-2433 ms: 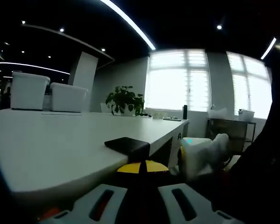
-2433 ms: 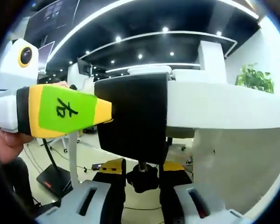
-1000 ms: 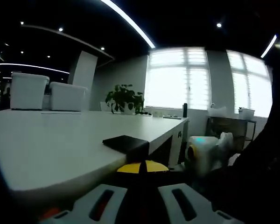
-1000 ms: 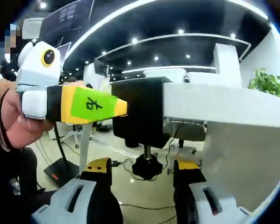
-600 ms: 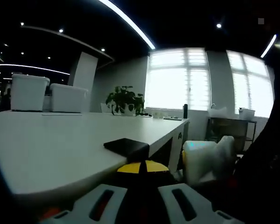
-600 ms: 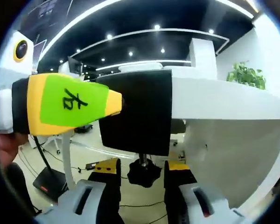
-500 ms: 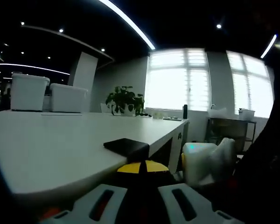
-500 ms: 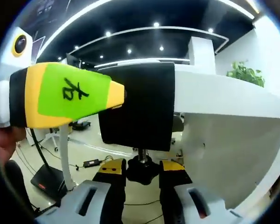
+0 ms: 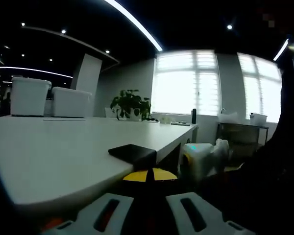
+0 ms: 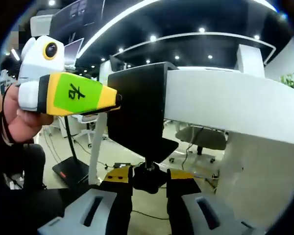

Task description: Clamp the fixed fixture on the desktop, loosen the retaining clip, secure it to the edge of the desk, and tighten the retaining clip.

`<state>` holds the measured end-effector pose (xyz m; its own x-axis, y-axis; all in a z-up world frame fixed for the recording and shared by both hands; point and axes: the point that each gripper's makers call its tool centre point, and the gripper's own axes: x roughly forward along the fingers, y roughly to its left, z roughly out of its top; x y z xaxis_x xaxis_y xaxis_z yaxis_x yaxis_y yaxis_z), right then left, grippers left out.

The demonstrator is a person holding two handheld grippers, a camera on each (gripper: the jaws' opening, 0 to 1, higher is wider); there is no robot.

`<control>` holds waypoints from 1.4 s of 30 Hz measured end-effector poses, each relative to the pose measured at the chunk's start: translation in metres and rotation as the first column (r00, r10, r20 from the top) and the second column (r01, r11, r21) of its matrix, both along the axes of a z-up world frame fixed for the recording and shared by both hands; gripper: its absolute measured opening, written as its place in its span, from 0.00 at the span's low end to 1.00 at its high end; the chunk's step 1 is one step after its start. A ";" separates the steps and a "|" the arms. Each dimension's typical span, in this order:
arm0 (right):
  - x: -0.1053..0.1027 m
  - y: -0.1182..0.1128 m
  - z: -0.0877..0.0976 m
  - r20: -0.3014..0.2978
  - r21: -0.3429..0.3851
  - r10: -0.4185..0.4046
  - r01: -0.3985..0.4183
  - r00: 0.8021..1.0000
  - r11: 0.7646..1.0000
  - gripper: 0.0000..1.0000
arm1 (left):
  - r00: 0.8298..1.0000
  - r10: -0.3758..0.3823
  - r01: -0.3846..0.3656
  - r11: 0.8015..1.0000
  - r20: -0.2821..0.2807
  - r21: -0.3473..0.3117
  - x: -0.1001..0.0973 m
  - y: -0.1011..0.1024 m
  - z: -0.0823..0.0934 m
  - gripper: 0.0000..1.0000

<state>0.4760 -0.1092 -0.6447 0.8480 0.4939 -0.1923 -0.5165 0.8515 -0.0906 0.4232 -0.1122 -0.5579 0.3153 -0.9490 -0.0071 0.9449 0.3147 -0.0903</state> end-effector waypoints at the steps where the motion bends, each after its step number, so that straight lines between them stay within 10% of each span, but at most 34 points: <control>1: -0.001 0.002 0.000 -0.002 -0.001 0.031 -0.031 1.000 1.000 0.24 | 1.000 -0.002 0.002 1.000 0.002 0.002 -0.001 -0.001 0.000 0.03; 15: -0.008 0.013 0.003 0.001 -0.002 0.211 -0.211 0.978 0.978 0.25 | 1.000 -0.020 0.020 1.000 0.001 0.008 -0.003 -0.005 -0.003 0.03; 24: -0.016 0.003 0.006 0.029 0.008 -0.078 0.078 0.996 0.997 0.36 | 1.000 -0.006 0.006 1.000 0.003 0.009 -0.004 -0.004 -0.002 0.03; 26: -0.018 0.009 0.007 -0.030 0.126 -0.152 0.154 0.988 0.980 0.49 | 1.000 -0.002 0.002 1.000 0.000 0.007 -0.004 -0.002 -0.003 0.03; 31: -0.011 0.006 0.004 -0.078 0.127 -0.304 0.311 0.950 0.942 0.57 | 1.000 0.010 -0.011 1.000 -0.004 -0.009 -0.003 0.003 0.002 0.03; 42: -0.002 -0.010 0.002 -0.043 0.029 -0.431 0.432 0.901 0.901 0.24 | 1.000 0.004 -0.004 1.000 -0.009 -0.018 0.000 0.002 0.002 0.03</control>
<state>0.4736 -0.1196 -0.6427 0.9728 0.0883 -0.2142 -0.0999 0.9940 -0.0439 0.4232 -0.1097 -0.5560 0.3195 -0.9476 0.0066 0.9426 0.3171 -0.1043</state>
